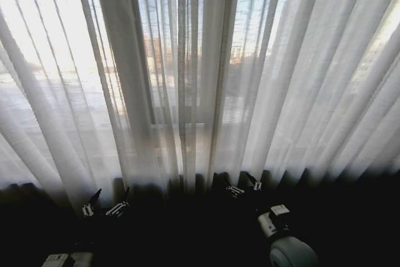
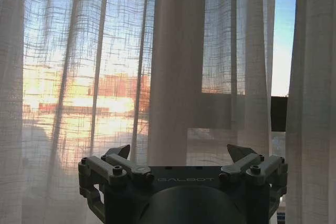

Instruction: Open the curtains by pulling them apart, changing their state from closed to fully open.

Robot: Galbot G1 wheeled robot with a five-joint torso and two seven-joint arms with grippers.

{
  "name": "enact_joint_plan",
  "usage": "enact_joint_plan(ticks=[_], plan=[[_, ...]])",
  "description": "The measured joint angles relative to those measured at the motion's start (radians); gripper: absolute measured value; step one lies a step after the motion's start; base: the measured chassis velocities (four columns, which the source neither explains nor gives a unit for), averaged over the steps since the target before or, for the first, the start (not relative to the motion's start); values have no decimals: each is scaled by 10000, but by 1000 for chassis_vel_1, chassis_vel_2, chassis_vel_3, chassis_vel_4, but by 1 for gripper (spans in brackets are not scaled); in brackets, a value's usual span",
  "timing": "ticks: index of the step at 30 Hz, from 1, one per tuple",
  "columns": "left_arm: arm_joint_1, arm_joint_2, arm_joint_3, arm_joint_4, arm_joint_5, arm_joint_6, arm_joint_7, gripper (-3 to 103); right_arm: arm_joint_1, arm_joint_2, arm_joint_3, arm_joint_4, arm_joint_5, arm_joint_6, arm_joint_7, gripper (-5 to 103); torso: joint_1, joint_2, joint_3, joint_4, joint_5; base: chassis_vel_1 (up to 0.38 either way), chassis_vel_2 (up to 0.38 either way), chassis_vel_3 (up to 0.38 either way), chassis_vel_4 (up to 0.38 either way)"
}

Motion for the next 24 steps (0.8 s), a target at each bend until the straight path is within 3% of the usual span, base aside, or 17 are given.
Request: enact_joint_plan(ticks=[7,14,24], plan=[[28,-14,13,27,9,-72,1,100,25,7,-57,-103,1,163,14,100,15,-6,4,1,-12,97,318,-110,-351],[68,-50,108,81,31,-81,10,100,68,17,-209,-227,-20,251,42,100,-13,4,-4,-1,1,12,-35,-14,16],[56,-6,-132,94,16,-12,5,100,1032,-34,-546,-989,190,259,174,100,2,-2,1,2,-13,-2,-37,9,32]])
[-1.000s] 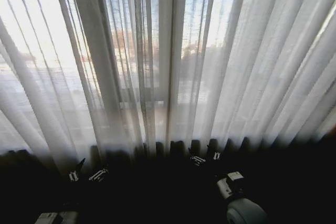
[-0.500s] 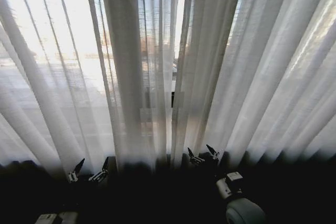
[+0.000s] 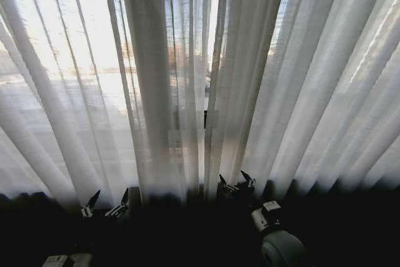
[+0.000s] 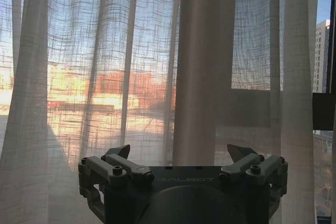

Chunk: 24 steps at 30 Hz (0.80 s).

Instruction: Open the curtains by pulling them apart, changing their state from closed to fully open.

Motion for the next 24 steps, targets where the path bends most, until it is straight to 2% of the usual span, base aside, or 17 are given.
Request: enact_joint_plan(ticks=[16,24], plan=[[34,-140,32,-33,91,18,2,100,40,-29,36,-165,99,198,-76,100,-3,1,-1,-1,4,0,0,0,0],[34,-137,52,-36,91,-5,5,100,-70,23,43,-82,19,199,-85,100,-5,2,-2,-2,5,-87,83,75,-69]])
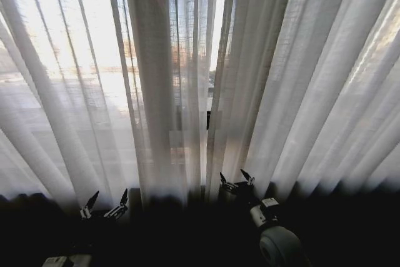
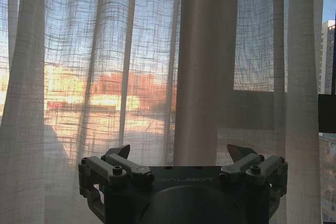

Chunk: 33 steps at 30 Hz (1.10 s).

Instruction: Open the curtains by pulling them apart, changing their state from closed to fully open.

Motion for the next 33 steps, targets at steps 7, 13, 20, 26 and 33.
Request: enact_joint_plan(ticks=[7,13,20,26,33], plan=[[-46,28,39,60,0,-4,4,100,-153,-28,-14,-67,-470,-5,36,100,13,-6,6,0,0,-144,152,158,-147],[-118,71,30,170,-3,8,8,100,361,-140,-262,-623,-469,-30,215,100,6,-5,3,0,2,-43,29,40,-24],[-113,80,-21,211,35,53,7,100,1611,-305,-768,-1645,742,-445,527,100,-6,3,-2,-1,2,0,0,0,0],[-108,-45,-59,247,95,61,5,100,2693,-278,-1106,-2715,1186,-476,700,100,3,-2,3,1,2,0,0,0,0],[-112,-211,-42,446,209,62,-5,100,4291,-173,-1487,-4246,1421,-474,805,100,4,-1,1,0,-2,0,0,0,0]])
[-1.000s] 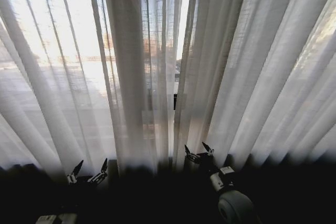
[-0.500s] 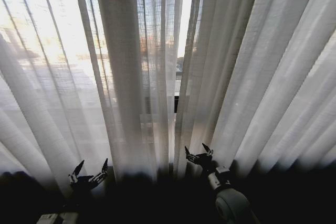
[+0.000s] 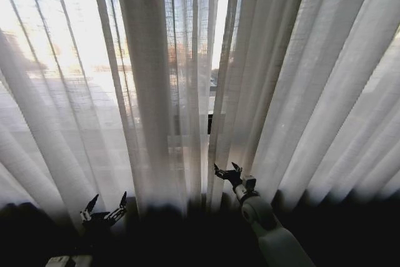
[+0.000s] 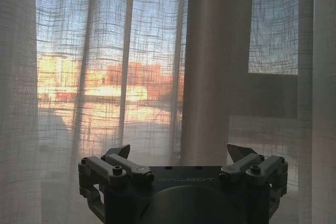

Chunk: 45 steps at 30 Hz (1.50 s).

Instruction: Open the curtains by pulling them apart, changing their state from closed to fully open.

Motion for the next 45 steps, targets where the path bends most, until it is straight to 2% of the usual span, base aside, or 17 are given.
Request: enact_joint_plan(ticks=[7,12,19,22,25,27,28,32,34,38,40,43,44,45], plan=[[-40,-63,-24,-1,9,-1,-4,100,1080,425,-22,-1250,-89,46,506,100,0,-1,1,1,4,0,0,0,0],[19,-96,-57,-51,10,-42,-4,100,1380,358,32,-1465,-100,50,935,100,-1,-1,0,0,2,0,0,0,0],[101,-161,-47,-74,10,-174,-4,100,1635,243,64,-1640,-57,56,1000,103,-1,0,0,0,2,0,0,0,0],[95,-181,-52,-99,8,-191,-4,100,1794,242,80,-1748,-11,157,1001,90,0,-1,0,0,2,0,0,0,0],[86,-183,-85,-128,-1,-191,-4,100,1834,224,69,-1752,29,183,1002,85,0,0,0,0,2,0,0,0,0],[85,-183,-121,-144,-25,-192,-4,100,1871,219,38,-1752,74,222,1002,74,-2,0,-1,0,1,0,0,0,0],[85,-183,-121,-144,-25,-192,-4,100,1871,219,38,-1752,74,222,1002,74,-2,0,-1,0,1,0,0,0,0],[101,-215,-138,-156,-50,-209,-4,100,1927,243,-37,-1735,173,266,1002,52,-1,1,-1,0,1,0,0,0,0],[106,-221,-137,-165,-52,-211,-5,100,1936,246,-52,-1730,191,271,1001,52,-1,0,-1,0,1,0,0,0,0],[100,-236,-137,-191,-55,-217,-5,100,1972,252,-102,-1690,238,285,999,30,-1,0,-1,0,2,0,0,0,0],[93,-243,-138,-199,-55,-216,-7,100,1975,254,-103,-1685,240,287,999,30,-1,0,-1,0,1,0,0,0,0],[75,-284,-135,-211,-55,-217,-7,100,1976,240,-131,-1660,298,292,998,14,-1,1,-1,0,2,0,0,0,0],[75,-284,-135,-211,-55,-217,-7,100,1976,240,-131,-1660,298,292,998,14,-1,1,-1,0,2,0,0,0,0],[63,-303,-130,-212,-55,-216,-7,100,1977,220,-158,-1644,377,292,998,9,-1,0,0,0,1,0,0,0,0]])
